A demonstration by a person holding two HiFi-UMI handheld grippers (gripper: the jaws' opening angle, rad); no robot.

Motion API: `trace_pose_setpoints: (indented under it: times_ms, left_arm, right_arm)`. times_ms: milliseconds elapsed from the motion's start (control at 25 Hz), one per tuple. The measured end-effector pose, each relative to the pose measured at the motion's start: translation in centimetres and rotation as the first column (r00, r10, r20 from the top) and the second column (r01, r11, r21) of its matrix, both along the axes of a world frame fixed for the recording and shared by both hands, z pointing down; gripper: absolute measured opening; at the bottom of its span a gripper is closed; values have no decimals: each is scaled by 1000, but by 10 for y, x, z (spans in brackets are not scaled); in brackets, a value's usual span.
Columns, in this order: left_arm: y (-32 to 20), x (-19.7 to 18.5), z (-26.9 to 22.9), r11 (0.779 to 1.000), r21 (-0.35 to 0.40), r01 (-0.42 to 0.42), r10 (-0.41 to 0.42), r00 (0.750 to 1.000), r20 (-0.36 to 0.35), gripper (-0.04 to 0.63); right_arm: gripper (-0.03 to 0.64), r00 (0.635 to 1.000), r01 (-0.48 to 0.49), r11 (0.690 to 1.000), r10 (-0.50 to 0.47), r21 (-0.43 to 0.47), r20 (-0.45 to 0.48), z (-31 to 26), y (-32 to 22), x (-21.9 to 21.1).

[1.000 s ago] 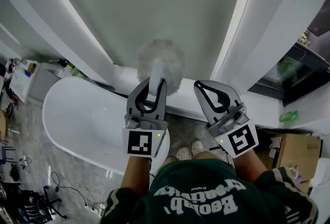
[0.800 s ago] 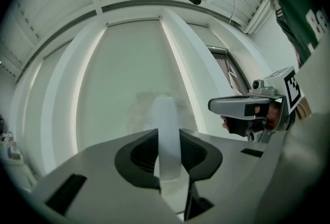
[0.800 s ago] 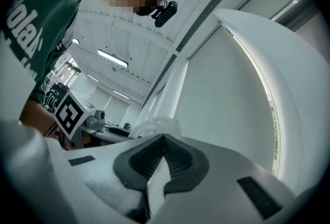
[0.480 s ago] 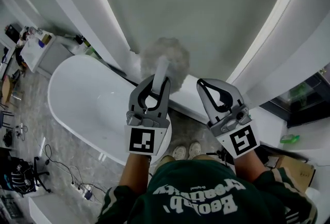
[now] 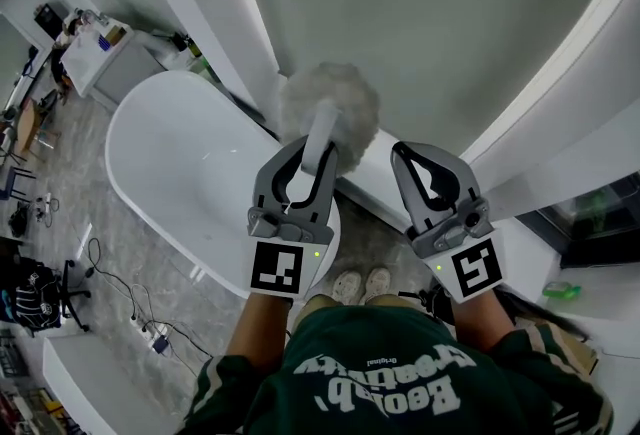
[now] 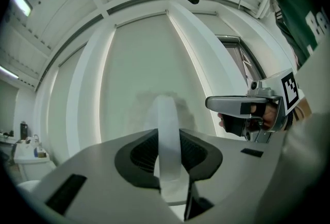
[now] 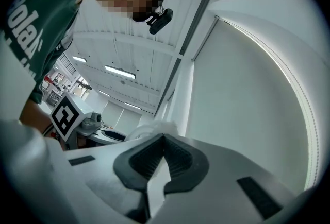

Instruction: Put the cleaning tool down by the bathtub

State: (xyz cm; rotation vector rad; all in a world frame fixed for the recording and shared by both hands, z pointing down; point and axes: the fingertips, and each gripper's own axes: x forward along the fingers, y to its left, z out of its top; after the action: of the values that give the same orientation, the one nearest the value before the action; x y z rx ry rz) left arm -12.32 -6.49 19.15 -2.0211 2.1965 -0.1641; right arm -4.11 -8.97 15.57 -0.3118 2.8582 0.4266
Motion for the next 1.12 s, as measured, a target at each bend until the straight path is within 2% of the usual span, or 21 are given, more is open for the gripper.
trace_pose_setpoints:
  times_ms: [360, 640, 920, 1120]
  left_arm:
    - [0, 3, 6, 1000, -10, 29, -29, 1000, -2, 92]
    - [-19, 8, 17, 999, -27, 37, -38, 999, -15, 92]
    - [-27, 31, 28, 999, -30, 18, -19, 1000, -22, 92]
    - [-30, 26, 40, 999, -32, 15, -17, 999, -42, 92]
  right_arm:
    - [15, 1000, 18, 999, -18, -34, 2, 11, -3, 1]
    - [15, 1000, 8, 998, -8, -65, 2, 22, -27, 8]
    - [15, 1000, -2, 993, 3, -116, 5, 36, -36, 31]
    - [15, 1000, -9, 992, 10, -126, 8, 48, -45, 25]
